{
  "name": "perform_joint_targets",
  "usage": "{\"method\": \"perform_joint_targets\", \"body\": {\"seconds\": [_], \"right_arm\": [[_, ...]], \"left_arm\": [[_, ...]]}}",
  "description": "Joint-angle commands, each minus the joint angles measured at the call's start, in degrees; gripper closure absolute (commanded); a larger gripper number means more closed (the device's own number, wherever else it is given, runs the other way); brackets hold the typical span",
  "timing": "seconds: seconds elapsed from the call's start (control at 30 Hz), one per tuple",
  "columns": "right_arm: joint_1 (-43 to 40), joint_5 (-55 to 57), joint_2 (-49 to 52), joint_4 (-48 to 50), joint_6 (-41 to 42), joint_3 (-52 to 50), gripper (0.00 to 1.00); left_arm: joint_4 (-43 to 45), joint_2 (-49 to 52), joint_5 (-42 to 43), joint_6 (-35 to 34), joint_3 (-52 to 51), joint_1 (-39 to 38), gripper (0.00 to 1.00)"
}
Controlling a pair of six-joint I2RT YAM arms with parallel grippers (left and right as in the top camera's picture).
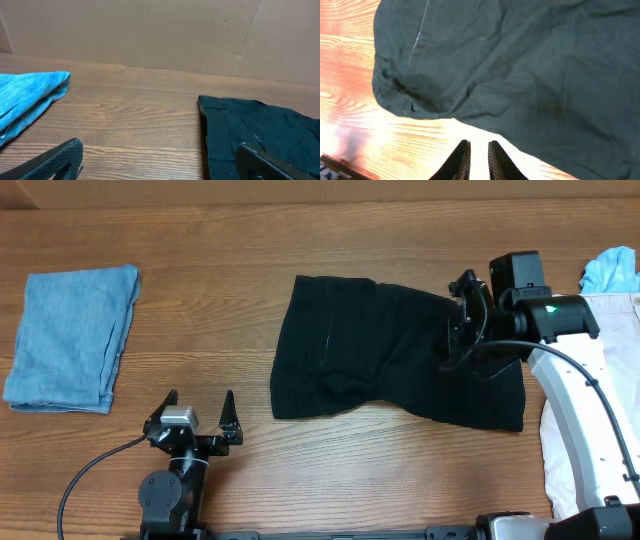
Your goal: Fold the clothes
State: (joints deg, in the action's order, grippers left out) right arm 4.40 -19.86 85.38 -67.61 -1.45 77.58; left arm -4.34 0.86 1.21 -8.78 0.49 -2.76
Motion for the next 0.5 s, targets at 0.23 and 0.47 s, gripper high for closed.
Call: {"method": "perform_joint_targets", "body": {"seconds": [0.23, 0.47], "right_arm": [[-0.42, 0.37, -0.83, 0.2, -0.07, 0.66, 0.74], [-0.42, 0.98, -0.83, 0.2, -0.07, 0.66, 0.69]], "left_arm": [[-0.07, -0.52, -0.35, 1.07, -0.22, 0.09, 0.0], [-0.07, -0.52, -0.35, 1.07, -0.22, 0.09, 0.0]]}}
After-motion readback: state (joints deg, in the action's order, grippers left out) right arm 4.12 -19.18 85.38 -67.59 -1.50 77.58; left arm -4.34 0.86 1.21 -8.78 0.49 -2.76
